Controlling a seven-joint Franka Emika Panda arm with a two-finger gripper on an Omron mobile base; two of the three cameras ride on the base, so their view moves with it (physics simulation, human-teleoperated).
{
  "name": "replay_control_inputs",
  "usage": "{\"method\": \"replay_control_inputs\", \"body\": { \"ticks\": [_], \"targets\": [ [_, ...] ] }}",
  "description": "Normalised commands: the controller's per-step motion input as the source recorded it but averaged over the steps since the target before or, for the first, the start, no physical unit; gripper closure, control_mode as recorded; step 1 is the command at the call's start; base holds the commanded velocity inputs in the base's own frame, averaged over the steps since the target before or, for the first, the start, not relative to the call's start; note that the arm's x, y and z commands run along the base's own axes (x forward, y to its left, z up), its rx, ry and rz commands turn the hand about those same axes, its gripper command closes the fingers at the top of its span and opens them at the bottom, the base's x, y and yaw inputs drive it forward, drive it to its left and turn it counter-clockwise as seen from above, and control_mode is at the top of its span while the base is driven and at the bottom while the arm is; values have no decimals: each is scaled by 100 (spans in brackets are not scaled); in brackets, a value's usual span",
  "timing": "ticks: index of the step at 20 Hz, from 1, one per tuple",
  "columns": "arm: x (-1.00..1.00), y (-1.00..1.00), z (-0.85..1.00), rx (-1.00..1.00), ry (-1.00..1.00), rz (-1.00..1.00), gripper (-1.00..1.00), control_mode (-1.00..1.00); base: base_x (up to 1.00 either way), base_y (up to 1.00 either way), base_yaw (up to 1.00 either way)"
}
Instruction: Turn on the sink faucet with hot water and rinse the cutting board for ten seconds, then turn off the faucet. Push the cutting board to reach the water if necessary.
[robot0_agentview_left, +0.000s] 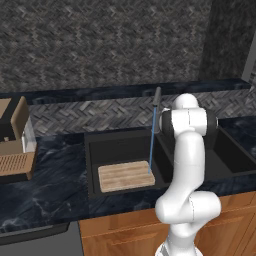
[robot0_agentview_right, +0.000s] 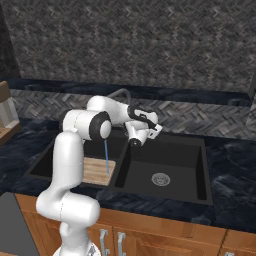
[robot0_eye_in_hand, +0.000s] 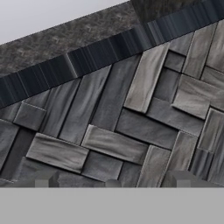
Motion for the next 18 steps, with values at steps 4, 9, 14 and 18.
{"method": "replay_control_inputs", "body": {
  "ticks": [4, 9, 14, 18],
  "targets": [
    [0, 0, 0, 0, 0, 0, -100, -100, 0, 0, 0],
    [0, 0, 0, 0, 0, 0, -100, -100, 0, 0, 0],
    [0, 0, 0, 0, 0, 0, -100, -100, 0, 0, 0],
    [0, 0, 0, 0, 0, 0, -100, -100, 0, 0, 0]
  ]
}}
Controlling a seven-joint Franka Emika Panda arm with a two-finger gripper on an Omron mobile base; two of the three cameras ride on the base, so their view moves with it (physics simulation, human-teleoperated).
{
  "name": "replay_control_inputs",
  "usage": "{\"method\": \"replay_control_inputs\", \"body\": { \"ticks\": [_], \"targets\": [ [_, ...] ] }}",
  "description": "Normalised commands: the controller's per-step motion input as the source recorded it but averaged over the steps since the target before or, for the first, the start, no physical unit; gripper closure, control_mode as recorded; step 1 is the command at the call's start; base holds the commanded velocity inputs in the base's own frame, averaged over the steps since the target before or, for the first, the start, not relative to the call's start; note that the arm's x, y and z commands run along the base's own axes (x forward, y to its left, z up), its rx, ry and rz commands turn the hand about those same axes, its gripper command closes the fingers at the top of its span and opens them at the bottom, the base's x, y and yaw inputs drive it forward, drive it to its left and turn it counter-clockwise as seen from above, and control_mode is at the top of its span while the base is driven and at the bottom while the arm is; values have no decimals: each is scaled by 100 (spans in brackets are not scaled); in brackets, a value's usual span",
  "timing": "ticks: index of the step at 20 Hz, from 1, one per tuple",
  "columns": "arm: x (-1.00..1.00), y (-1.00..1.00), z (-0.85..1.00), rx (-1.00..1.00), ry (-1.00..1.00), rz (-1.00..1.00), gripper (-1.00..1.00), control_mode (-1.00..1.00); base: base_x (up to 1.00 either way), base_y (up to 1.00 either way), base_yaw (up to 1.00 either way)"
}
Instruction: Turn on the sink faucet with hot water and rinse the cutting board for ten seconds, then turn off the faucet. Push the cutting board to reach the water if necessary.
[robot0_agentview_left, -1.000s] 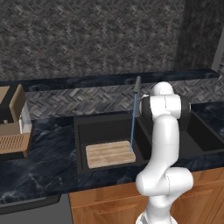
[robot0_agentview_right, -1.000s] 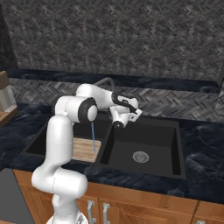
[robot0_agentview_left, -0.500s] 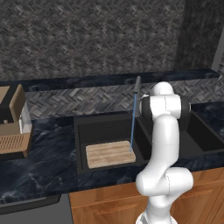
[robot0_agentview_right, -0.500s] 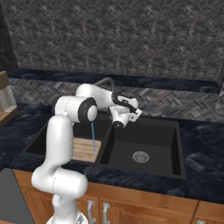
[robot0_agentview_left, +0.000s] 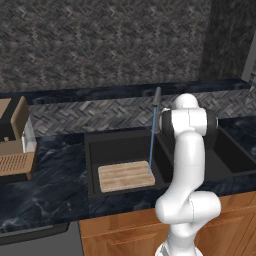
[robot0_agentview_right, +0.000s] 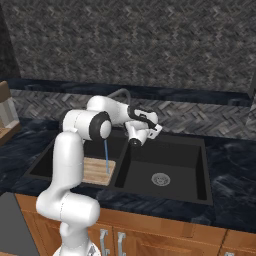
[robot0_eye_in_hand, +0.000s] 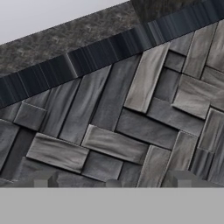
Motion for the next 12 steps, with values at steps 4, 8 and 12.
{"method": "replay_control_inputs", "body": {
  "ticks": [4, 8, 12],
  "targets": [
    [0, 0, 0, 0, 0, 0, -100, -100, 0, 0, 0],
    [0, 0, 0, 0, 0, 0, -100, -100, 0, 0, 0],
    [-3, 0, 1, 0, 0, 0, -100, -100, 0, 0, 0]
  ]
}}
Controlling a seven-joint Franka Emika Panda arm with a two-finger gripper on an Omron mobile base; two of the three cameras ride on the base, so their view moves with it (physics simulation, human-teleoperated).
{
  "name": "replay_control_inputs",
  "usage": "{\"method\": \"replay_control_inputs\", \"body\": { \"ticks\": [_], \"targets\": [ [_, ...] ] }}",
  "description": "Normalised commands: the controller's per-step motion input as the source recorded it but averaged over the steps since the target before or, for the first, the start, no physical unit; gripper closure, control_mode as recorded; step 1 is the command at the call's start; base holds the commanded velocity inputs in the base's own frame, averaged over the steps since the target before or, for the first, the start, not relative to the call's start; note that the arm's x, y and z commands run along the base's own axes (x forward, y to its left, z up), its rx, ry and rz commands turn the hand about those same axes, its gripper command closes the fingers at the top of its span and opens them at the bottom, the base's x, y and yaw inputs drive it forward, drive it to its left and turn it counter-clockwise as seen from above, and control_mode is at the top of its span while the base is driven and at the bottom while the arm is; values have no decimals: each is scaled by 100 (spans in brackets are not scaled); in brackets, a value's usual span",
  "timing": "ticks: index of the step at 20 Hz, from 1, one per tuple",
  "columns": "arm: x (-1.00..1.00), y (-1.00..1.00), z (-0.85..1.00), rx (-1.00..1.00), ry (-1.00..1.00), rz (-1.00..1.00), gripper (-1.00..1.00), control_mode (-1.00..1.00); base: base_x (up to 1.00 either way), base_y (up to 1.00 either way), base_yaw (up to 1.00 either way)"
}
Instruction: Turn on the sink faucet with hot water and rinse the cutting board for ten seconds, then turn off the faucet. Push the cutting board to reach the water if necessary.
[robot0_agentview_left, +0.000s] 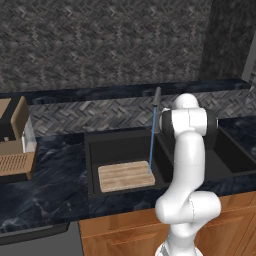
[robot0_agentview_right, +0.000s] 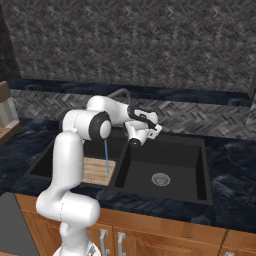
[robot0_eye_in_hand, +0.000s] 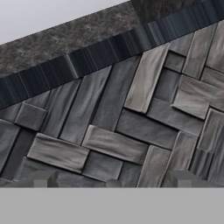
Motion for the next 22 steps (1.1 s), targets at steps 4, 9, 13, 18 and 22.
{"method": "replay_control_inputs", "body": {
  "ticks": [4, 9, 13, 18, 22],
  "targets": [
    [-12, 0, 6, 0, 1, 0, -100, -100, 0, 0, 0],
    [-21, 0, 10, 0, 8, 0, -100, -100, 0, 0, 0],
    [-25, 0, 14, 0, 11, 0, -100, -100, 0, 0, 0],
    [-24, 0, 20, 0, 11, 1, -100, -100, 0, 0, 0],
    [-29, 0, 21, 0, 7, 5, -100, -100, 0, 0, 0]
  ]
}}
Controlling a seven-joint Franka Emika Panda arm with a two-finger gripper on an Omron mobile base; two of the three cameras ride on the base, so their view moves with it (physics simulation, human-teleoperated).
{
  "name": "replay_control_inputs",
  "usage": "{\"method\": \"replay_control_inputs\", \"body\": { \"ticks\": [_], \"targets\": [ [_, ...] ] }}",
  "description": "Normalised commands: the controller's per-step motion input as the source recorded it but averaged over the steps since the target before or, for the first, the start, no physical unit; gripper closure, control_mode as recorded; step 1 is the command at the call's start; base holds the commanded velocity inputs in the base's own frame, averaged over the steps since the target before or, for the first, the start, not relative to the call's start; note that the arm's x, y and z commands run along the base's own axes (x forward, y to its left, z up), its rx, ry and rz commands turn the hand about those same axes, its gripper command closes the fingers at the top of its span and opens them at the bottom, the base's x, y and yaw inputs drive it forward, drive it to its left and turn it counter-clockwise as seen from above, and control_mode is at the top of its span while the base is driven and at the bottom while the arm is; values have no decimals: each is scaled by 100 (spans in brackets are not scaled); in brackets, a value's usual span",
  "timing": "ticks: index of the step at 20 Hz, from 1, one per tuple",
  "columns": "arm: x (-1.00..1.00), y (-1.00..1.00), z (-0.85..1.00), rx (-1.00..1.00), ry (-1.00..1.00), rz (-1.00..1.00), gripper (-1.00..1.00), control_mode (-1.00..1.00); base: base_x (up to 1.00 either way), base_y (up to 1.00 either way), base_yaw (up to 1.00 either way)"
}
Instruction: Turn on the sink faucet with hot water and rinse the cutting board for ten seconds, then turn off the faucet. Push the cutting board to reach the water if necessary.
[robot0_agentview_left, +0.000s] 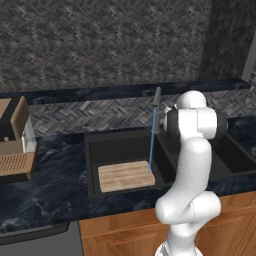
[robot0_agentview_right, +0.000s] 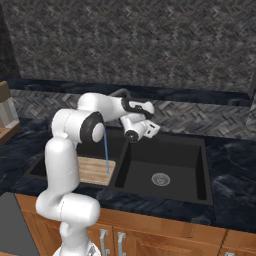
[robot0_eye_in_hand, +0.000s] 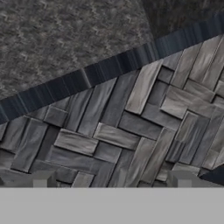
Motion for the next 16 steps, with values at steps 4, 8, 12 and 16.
{"method": "replay_control_inputs", "body": {
  "ticks": [4, 8, 12, 16],
  "targets": [
    [-47, -7, 14, 0, 2, 13, -100, -100, 0, 0, 0],
    [-57, -16, 4, 0, 0, 18, -100, -100, 0, 0, 0],
    [-47, -36, 1, 0, 0, 20, -100, -100, 0, 0, 0],
    [-19, -41, 1, 0, 0, 15, -100, -100, 0, 0, 0]
  ]
}}
